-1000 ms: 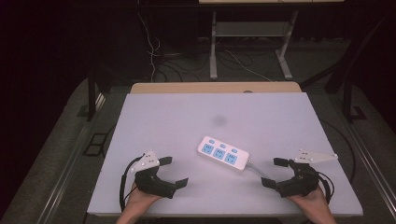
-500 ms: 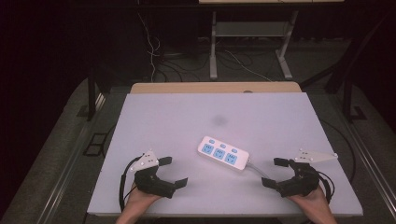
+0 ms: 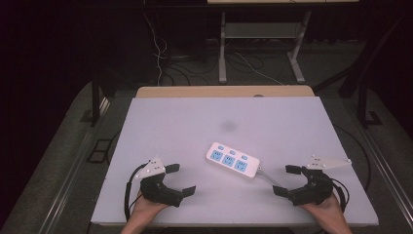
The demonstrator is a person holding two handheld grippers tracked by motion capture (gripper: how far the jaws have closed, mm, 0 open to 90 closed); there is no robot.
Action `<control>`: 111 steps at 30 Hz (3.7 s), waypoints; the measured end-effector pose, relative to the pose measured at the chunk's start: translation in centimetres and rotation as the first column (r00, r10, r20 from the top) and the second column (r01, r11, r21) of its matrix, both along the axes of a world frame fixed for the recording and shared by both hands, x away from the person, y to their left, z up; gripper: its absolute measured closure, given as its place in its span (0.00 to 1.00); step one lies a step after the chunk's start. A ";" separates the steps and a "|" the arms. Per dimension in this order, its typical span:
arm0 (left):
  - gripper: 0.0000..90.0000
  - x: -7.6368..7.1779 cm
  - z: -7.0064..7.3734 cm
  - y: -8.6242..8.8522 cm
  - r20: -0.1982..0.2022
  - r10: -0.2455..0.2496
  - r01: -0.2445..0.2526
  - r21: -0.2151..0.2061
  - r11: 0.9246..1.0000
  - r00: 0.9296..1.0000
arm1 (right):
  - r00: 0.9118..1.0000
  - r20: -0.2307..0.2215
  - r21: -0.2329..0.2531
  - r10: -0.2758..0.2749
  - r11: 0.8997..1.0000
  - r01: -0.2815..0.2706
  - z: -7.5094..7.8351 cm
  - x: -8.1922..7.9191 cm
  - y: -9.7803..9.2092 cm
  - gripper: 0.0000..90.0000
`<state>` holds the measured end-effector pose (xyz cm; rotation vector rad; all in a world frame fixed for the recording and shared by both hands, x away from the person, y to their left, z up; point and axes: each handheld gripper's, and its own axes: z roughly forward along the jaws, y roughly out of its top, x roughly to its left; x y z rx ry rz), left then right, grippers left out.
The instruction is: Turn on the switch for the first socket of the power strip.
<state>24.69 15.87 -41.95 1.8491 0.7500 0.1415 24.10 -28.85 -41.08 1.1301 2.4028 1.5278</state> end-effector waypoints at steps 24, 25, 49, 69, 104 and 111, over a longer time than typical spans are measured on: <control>0.00 0.1 -0.2 -0.2 -0.012 -0.018 0.018 -0.001 1.000 1.000 | 0.998 -0.039 -0.053 0.050 0.997 -0.052 1.6 1.8 0.9 0.00; 0.00 0.1 -0.3 -0.2 -0.012 -0.019 0.019 -0.002 1.000 1.000 | 0.998 -0.042 -0.058 0.054 0.997 -0.057 1.9 1.9 1.0 0.00; 0.00 0.1 -0.3 -0.1 -0.011 -0.017 0.017 -0.004 1.000 1.000 | 0.991 -0.067 -0.149 0.113 0.981 -0.122 4.2 4.6 2.5 0.00; 0.00 0.1 -0.3 0.0 -0.015 -0.015 0.015 -0.007 1.000 1.000 | 0.983 -0.079 -0.216 0.167 0.960 -0.180 6.1 7.2 4.4 0.00; 0.00 0.2 -0.4 0.1 -0.021 -0.016 0.016 -0.003 1.000 1.000 | 0.963 -0.128 -0.248 0.238 0.932 -0.264 5.7 11.4 6.9 0.27; 0.00 0.2 -0.4 0.1 -0.024 -0.021 0.021 -0.003 1.000 0.999 | 0.952 -0.151 -0.237 0.267 0.925 -0.297 5.2 12.2 6.9 0.49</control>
